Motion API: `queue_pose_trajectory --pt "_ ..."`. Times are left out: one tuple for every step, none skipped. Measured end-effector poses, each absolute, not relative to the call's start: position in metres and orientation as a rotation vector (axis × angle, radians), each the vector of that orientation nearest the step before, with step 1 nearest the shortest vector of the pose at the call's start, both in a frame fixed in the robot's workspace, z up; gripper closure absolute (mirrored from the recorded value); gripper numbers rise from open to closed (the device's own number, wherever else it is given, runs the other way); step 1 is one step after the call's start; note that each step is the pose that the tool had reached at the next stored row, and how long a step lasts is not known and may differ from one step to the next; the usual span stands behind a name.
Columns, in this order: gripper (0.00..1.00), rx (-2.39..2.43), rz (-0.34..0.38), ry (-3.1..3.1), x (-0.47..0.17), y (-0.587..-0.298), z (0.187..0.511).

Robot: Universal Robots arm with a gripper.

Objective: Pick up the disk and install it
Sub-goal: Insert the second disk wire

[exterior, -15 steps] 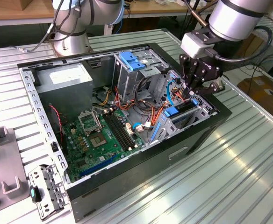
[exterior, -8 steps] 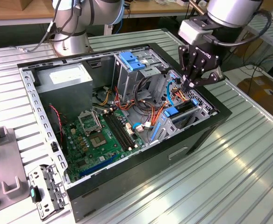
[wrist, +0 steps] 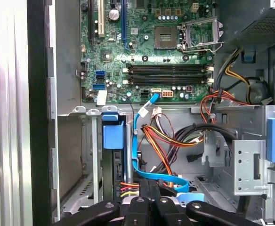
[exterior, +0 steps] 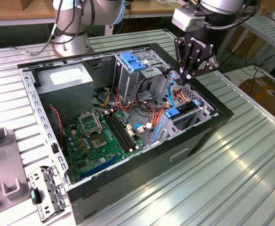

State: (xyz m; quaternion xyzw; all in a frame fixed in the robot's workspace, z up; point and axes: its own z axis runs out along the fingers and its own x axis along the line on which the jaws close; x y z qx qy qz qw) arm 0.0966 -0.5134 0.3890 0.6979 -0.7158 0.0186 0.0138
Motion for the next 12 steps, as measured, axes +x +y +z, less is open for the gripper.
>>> queue_pose_trajectory --pt "0.89 2.171 0.059 -2.23 0.097 -0.51 0.389" --pt "0.89 2.168 0.06 -2.23 0.098 -0.507 0.39" --pt "0.89 2.167 0.06 -2.23 0.098 -0.504 0.389" --pt "0.89 2.166 0.06 -2.23 0.098 -0.502 0.39" --pt "0.89 2.164 0.06 -2.23 0.099 -0.499 0.389" --pt "0.89 2.163 0.06 -2.23 0.1 -0.497 0.389" --pt "0.89 2.16 0.061 -2.229 0.1 -0.496 0.39" --pt "0.89 2.157 0.066 -2.225 0.101 -0.495 0.39" --pt "0.89 2.151 0.077 -2.22 0.101 -0.494 0.389" --pt "0.89 2.141 0.098 -2.209 0.101 -0.492 0.389" --pt "0.89 2.128 0.124 -2.196 0.102 -0.491 0.388" --pt "0.89 2.119 0.144 -2.187 0.102 -0.489 0.387"
